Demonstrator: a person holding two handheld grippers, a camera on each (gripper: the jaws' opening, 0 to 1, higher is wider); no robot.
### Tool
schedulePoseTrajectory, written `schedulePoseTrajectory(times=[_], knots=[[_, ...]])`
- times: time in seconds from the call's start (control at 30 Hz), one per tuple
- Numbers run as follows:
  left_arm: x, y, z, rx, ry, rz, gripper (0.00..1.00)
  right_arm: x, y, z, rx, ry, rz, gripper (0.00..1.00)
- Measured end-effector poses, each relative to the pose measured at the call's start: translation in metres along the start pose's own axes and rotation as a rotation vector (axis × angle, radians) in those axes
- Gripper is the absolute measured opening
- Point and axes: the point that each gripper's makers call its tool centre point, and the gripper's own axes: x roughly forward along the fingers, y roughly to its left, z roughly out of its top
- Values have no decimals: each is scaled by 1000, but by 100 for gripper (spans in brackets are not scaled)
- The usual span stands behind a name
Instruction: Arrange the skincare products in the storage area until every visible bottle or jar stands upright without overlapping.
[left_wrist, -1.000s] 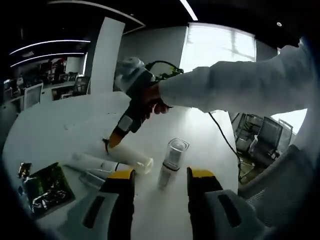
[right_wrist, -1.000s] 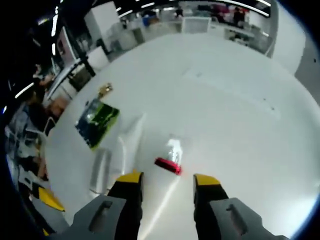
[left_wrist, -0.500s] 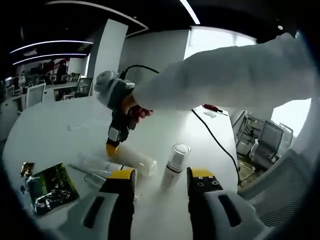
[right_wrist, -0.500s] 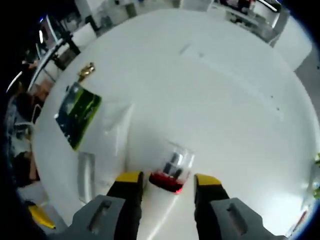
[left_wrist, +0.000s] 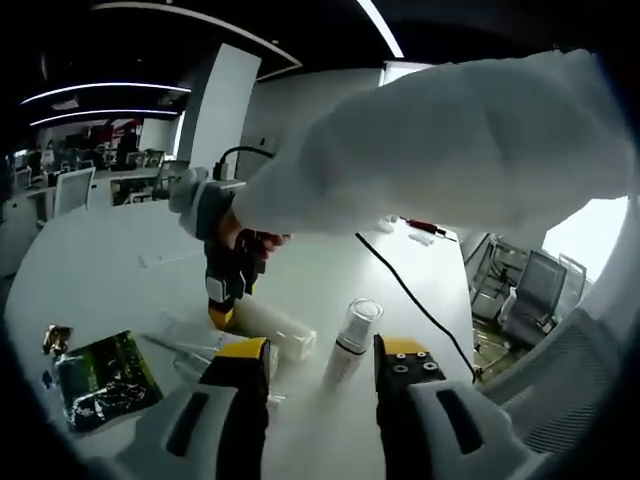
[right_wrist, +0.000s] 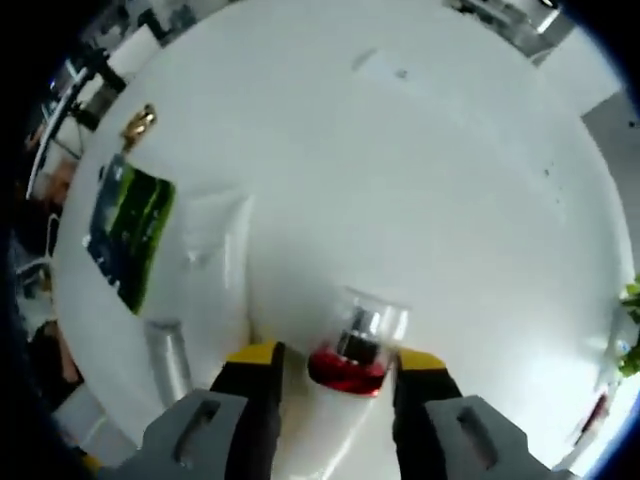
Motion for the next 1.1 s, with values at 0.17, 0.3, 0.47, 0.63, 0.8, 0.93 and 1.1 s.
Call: schedulePoseTrajectory(times=[0.17,0.3,0.47,0.63,0.8,0.93,1.1], knots=[[-3,2,4,0,-9,11,37,4,-10,9,39,10,13,42],[-3,3,4,-2,-10,13,37,4,-15,13,14,14,10,35],[-3,2,3,-4,-4,6,37,7,-21,20,23,13,6,30],[-1,-2,1,0,7,-4,36,6,-22,20,26,11,5,29],[-1,-1,-1,-10,10,-5,36,7,-24,24,30,2,4,26],[-1,1,-1,-11,12,-2,36,8,-25,26,12,-24,5,24],[0,5,-3,-18,13,-1,36,7,-23,30,-46,-94,28,22]])
